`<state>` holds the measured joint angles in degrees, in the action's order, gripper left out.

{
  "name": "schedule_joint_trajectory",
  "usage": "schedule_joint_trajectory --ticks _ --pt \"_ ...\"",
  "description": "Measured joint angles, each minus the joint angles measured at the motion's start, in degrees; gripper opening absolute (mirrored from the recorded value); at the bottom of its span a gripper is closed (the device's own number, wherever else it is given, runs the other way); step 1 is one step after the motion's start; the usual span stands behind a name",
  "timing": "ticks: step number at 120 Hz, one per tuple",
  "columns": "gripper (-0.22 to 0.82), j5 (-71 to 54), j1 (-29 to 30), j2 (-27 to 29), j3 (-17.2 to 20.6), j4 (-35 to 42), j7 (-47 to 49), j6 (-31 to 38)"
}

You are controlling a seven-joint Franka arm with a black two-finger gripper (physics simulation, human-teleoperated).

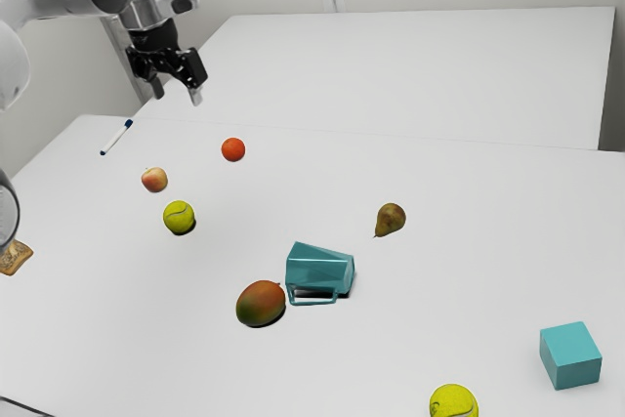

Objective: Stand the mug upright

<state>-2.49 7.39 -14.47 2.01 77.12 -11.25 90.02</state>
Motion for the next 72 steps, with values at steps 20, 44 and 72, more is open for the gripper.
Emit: schedule_joint_trajectory --ticks 20,44,72 --pt "0.6 -0.02 -0.04 -0.89 -0.03 -0.29 0.31 0.54" --pt "0.6 3.2 -4.33 5.13 -2.51 10.45 1.07 2.6" --pt "0.6 24.25 -3.11 17.18 -10.74 39.95 -1.51 16.62"
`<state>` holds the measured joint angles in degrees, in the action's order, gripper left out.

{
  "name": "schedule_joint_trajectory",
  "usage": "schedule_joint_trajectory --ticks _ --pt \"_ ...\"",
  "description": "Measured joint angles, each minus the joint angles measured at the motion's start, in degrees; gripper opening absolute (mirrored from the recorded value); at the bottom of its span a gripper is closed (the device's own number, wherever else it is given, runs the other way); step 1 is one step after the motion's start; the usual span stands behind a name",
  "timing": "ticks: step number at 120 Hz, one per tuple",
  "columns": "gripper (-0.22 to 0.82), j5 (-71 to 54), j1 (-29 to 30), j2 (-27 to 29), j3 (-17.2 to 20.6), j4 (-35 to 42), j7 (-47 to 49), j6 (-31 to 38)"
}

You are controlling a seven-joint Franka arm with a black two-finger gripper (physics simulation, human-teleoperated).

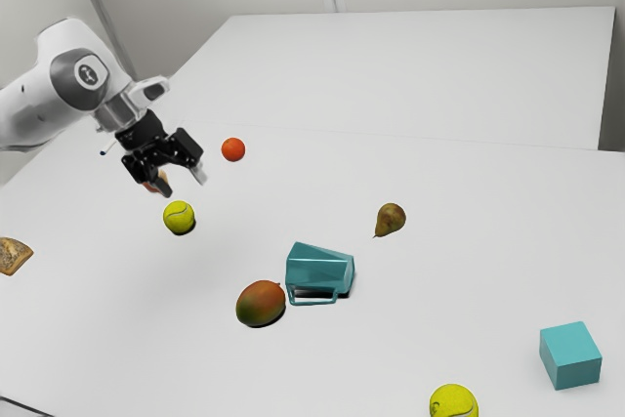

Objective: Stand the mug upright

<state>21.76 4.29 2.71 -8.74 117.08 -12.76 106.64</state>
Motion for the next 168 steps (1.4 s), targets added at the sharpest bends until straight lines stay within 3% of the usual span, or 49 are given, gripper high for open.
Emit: schedule_joint_trajectory --ticks 21,38,99,168 --pt "0.6 17.3 0.4 -2.28 -1.11 6.14 -7.31 7.74" --pt "0.6 25.24 -0.41 -3.7 -1.19 8.82 -13.5 9.93" --pt "0.6 34.25 -6.61 -7.32 -1.11 12.88 -33.42 5.96" --pt "0.6 39.97 -9.66 -7.49 -1.11 15.56 -43.2 5.89"
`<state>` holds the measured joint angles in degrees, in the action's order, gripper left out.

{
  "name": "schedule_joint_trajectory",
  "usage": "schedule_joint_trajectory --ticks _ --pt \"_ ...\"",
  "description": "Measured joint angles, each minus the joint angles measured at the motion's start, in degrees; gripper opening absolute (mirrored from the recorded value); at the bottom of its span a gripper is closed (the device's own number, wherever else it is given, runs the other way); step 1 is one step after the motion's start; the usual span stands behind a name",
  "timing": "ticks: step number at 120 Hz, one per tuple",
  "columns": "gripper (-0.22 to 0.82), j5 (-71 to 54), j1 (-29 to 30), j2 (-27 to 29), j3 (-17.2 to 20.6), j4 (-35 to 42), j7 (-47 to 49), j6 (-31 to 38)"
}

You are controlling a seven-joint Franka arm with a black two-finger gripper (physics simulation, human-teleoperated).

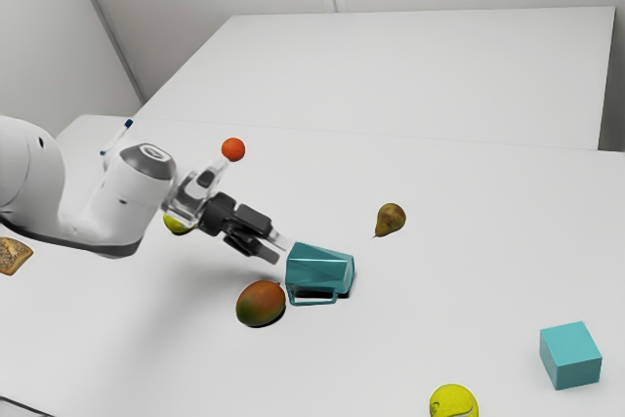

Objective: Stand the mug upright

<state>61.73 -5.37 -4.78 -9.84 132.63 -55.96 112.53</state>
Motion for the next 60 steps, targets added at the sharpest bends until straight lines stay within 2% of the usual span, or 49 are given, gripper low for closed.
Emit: schedule_joint_trajectory --ticks 60 --pt "0.6 4.04 -2.72 -2.68 0.17 -0.07 -2.7 0.64"
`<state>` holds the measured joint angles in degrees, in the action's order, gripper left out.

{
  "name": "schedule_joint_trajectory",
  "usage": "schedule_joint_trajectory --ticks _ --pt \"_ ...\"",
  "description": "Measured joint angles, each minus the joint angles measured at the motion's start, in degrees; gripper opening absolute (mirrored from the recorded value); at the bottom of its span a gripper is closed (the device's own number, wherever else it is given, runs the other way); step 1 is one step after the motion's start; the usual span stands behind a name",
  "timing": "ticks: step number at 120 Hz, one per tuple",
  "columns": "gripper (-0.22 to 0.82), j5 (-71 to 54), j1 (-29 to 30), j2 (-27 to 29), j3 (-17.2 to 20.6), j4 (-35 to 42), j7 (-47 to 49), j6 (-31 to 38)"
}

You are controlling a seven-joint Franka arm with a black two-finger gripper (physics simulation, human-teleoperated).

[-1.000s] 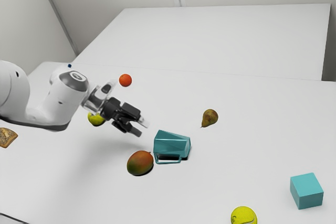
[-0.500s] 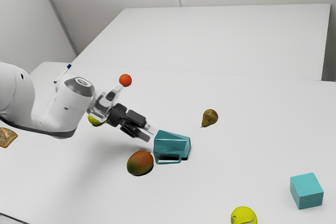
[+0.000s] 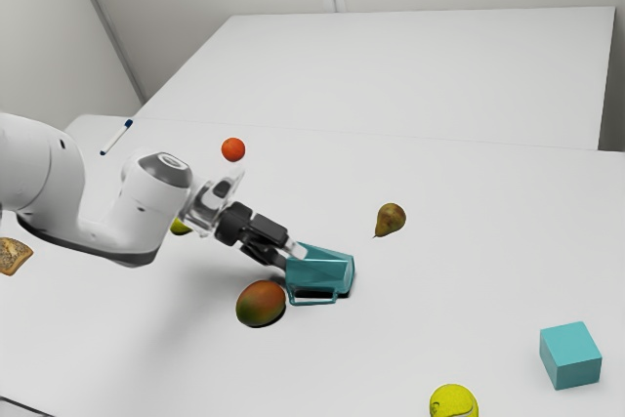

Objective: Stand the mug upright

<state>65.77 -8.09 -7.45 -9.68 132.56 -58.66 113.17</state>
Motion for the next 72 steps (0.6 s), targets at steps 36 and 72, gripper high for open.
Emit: schedule_joint_trajectory --ticks 36,72 --pt "0.6 4.52 -0.35 -0.31 0.36 0.37 -1.03 -0.87" --pt "0.49 7.19 -1.31 -1.26 0.36 0.7 -1.78 -1.58"
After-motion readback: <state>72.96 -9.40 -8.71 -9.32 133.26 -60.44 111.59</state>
